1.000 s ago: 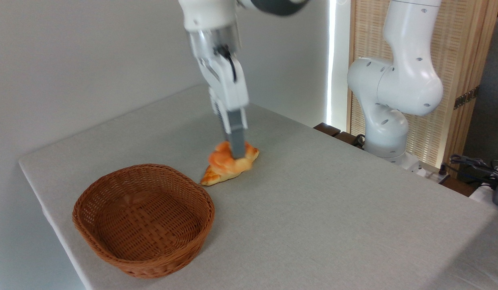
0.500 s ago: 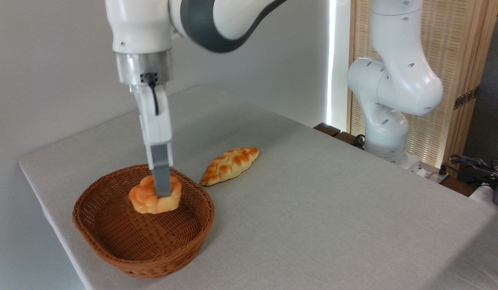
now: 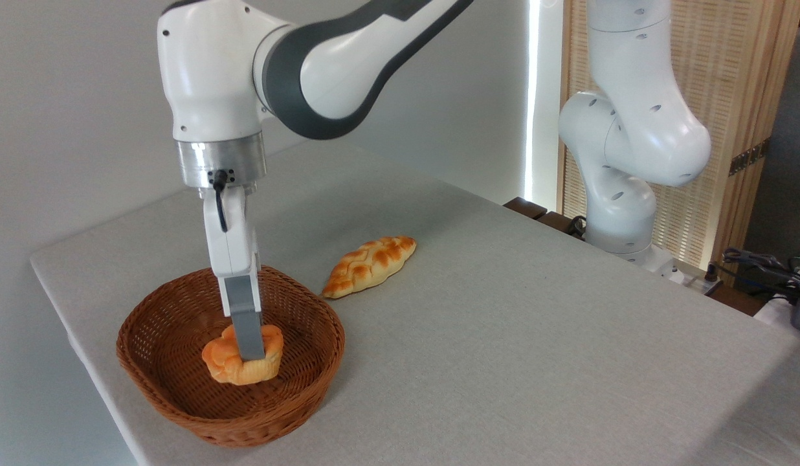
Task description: Put bread into the basket
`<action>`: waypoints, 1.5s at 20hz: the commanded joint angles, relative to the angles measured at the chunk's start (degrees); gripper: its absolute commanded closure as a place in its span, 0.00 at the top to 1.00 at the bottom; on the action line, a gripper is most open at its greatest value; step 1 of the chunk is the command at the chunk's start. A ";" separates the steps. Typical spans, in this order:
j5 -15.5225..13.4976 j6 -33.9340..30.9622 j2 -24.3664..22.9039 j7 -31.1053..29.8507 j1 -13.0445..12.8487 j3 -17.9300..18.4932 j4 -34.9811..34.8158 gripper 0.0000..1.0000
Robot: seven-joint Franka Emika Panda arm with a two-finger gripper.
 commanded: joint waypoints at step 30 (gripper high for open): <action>-14.92 -24.90 -10.67 -12.67 6.96 1.59 8.08 1.00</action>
